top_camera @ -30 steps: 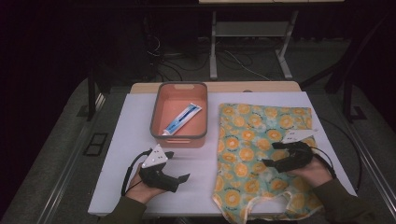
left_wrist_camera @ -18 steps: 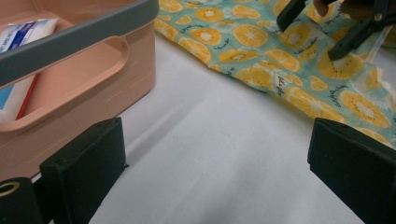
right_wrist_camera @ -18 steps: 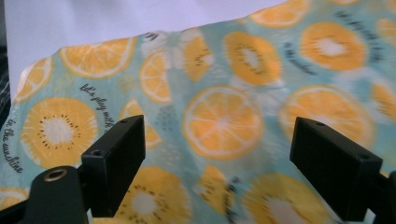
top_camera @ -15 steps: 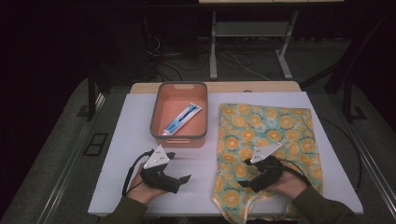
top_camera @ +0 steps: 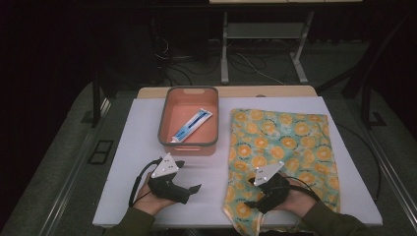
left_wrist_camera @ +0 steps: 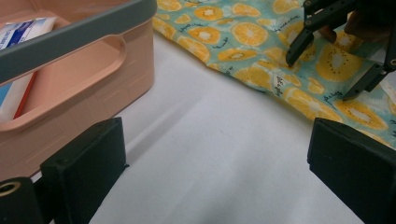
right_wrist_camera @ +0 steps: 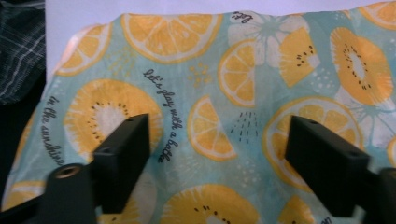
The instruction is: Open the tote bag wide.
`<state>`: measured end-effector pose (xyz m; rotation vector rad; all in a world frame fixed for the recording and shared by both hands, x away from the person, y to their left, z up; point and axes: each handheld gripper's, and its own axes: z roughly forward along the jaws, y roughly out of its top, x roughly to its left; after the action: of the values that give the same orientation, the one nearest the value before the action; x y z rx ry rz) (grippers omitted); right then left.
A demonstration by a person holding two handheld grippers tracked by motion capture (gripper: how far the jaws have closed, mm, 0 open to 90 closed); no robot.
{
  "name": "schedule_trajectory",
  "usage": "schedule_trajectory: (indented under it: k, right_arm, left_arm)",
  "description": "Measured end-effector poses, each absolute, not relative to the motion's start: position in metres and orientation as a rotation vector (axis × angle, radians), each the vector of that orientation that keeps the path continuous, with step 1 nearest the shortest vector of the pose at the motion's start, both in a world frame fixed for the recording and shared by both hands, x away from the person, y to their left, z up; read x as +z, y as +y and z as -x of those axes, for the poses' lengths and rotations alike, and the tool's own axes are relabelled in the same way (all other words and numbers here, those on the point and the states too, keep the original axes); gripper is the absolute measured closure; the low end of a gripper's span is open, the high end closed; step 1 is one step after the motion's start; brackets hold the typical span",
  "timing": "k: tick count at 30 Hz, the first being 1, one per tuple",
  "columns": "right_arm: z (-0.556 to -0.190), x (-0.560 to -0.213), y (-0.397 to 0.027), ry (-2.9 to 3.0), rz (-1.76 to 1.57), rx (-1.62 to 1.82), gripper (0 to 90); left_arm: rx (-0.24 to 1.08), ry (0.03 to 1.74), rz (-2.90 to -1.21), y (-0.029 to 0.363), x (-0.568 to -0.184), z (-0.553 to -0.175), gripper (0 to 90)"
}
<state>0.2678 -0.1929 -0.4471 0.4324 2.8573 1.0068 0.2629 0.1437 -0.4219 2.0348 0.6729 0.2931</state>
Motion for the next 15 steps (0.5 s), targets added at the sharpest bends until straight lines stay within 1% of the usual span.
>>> schedule_trajectory:
  k: [4, 7, 9, 10, 15]
  right_arm:
    - [-0.2667, -0.4437, -0.1948, 2.86, -0.43, 1.022, 59.2]
    - [-0.2672, -0.4439, -0.1956, 2.863, -0.42, 1.043, 78.6]
    - [-0.2674, -0.4444, -0.1952, 2.863, -0.418, 1.05, 88.6]
    - [-0.2671, -0.4444, -0.1946, 2.859, -0.431, 1.048, 89.8]
    - [-0.2704, -0.4436, -0.1954, 2.86, -0.445, 1.063, 90.0]
  left_arm:
    - [0.292, 0.673, -2.038, 0.1432, -0.4222, -0.2629, 3.1]
    - [0.293, 0.673, -2.039, 0.1428, -0.4223, -0.263, 3.2]
    - [0.292, 0.673, -2.039, 0.1426, -0.4223, -0.263, 3.2]
    - [0.292, 0.672, -2.04, 0.1425, -0.4224, -0.263, 3.2]
    - [0.292, 0.673, -2.039, 0.1429, -0.4221, -0.2628, 3.2]
